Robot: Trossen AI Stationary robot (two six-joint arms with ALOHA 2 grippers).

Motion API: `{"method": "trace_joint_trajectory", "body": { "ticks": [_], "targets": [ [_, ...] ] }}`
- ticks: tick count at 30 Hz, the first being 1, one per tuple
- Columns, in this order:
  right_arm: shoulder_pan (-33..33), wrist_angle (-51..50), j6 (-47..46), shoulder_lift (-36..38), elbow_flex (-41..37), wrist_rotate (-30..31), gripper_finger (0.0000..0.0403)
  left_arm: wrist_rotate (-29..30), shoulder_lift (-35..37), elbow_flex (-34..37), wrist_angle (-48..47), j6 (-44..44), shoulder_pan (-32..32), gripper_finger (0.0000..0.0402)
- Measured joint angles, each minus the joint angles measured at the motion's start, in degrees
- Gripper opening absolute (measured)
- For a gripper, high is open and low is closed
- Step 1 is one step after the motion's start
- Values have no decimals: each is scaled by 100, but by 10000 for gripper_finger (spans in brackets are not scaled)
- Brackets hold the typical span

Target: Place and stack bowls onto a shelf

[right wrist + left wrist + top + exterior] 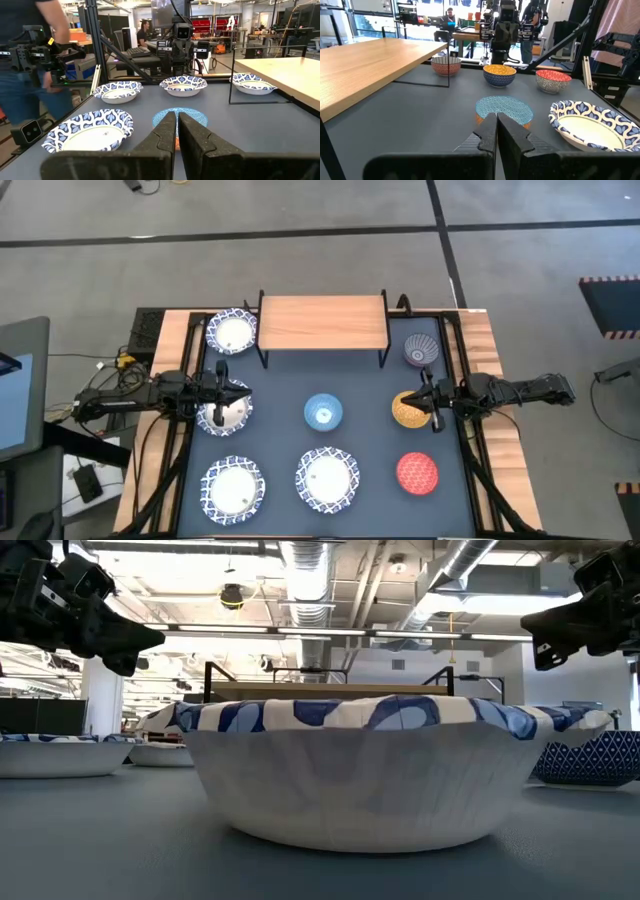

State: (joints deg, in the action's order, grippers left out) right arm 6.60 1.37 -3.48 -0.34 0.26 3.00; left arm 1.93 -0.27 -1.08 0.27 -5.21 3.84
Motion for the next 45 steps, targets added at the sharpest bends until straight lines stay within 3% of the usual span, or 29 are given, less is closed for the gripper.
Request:
{"method": "trace_joint_trajectory", "body": {
  "ticks": [31, 33, 37, 41, 45],
  "targets": [
    [0, 0, 0, -1, 0, 1, 48, 46, 0, 2, 120, 29, 1, 0],
    [1, 0, 1, -2, 2, -1, 48, 55, 2, 2, 312, -182, 2, 0],
    [-6, 221, 301, -3, 0, 15, 48, 105, 2, 2, 425, -1415, 1, 0],
    [-6, 1199, 828, -2, -1, 568, 48, 1128, 2, 2, 414, -1914, 2, 0],
    [-150, 2241, 372, -4, 14, 2399, 48, 2490, 0, 2, 617, -2695, 7, 0]
  ]
}}
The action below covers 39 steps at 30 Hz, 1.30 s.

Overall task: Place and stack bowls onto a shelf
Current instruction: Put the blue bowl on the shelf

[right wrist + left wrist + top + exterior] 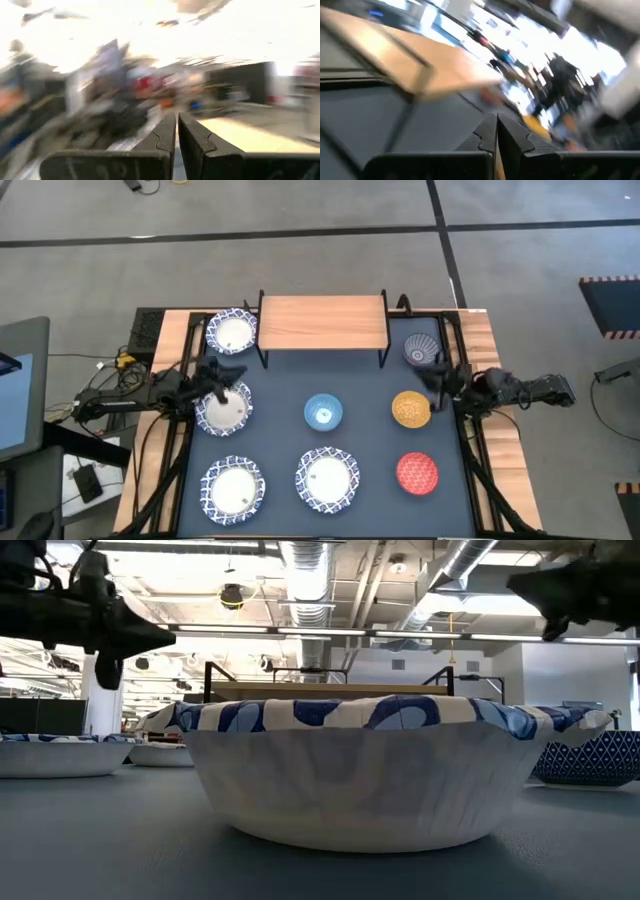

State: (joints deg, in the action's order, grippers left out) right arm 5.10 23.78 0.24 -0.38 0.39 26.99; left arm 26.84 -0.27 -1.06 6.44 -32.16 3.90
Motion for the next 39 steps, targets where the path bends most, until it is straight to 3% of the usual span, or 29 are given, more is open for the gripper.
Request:
{"method": "trace_joint_trajectory", "body": {
  "ticks": [5, 7, 12, 15, 18, 22, 25, 31, 39],
  "targets": [
    [-478, -158, -2128, -53, 226, 3881, 47, 1225, 2, 0, 62, -1486, 0, 0],
    [-674, -629, -2656, -69, 319, 4143, 44, 1388, 1, 0, -1, -1648, 0, 0],
    [-1160, -1831, -3299, -379, 965, 3345, 26, 1541, -11, 0, 106, -1332, 99, 0],
    [-1505, -2790, -3896, -910, 1582, 3353, 16, 1106, -11, 0, 101, -1111, 234, 0],
    [-2007, -4418, -4848, -1555, 2343, 3116, 16, 779, -71, 0, 93, -1006, 395, 0],
    [-2908, -6400, -5910, -2666, 3260, 1898, 16, 762, -280, 0, 81, -752, 594, 7],
    [-3714, -7326, -6338, -3497, 3711, 757, 16, 662, -474, 0, 88, -675, 749, 29],
    [-4832, -7510, -5441, -4866, 3879, -958, 49, 255, -775, -2, 82, -627, 950, 94],
    [-5706, -7382, -5117, -5974, 3883, -1682, 79, -108, -835, -2, 85, -553, 997, 153]
  ]
}}
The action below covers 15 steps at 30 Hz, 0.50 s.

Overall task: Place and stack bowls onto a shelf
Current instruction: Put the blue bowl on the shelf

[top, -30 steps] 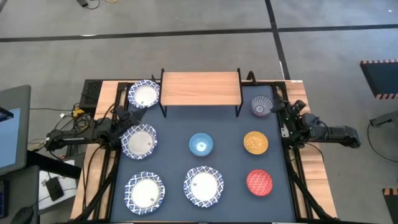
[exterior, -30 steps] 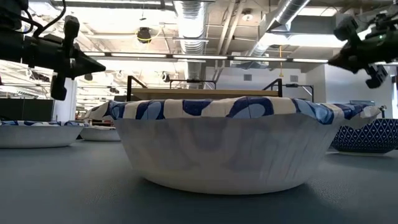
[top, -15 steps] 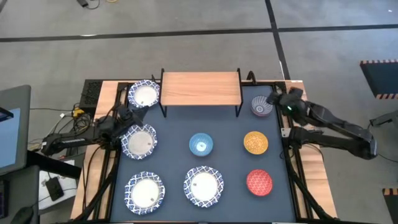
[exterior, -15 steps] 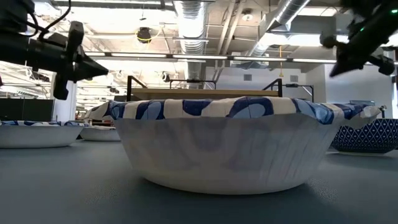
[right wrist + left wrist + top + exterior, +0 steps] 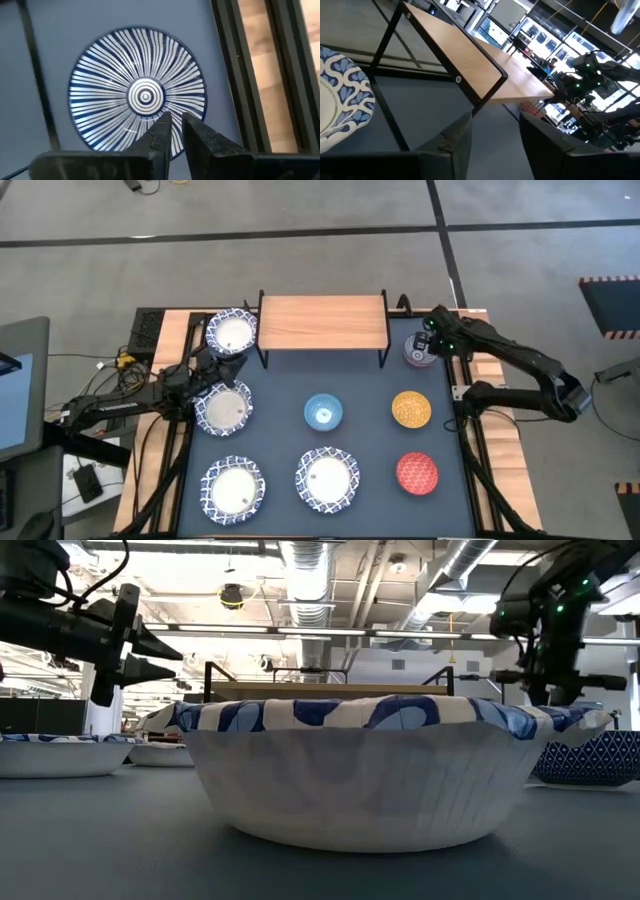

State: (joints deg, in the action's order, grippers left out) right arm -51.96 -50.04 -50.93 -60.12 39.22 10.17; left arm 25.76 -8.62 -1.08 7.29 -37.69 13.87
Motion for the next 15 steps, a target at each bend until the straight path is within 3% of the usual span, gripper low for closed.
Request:
{"method": "trace_joint_trajectory", "body": {
  "ticks": [6, 10, 15],
  "targets": [
    [-254, -15, 179, 5, 19, -280, 152, -127, 2, 0, 22, -19, 0, 164],
    [-280, -145, 131, 92, 63, 141, 202, -201, 0, 0, 12, 27, 0, 165],
    [-551, -164, -238, -351, -30, 482, 208, -126, 0, 0, 4, 431, 0, 165]
  ]
}}
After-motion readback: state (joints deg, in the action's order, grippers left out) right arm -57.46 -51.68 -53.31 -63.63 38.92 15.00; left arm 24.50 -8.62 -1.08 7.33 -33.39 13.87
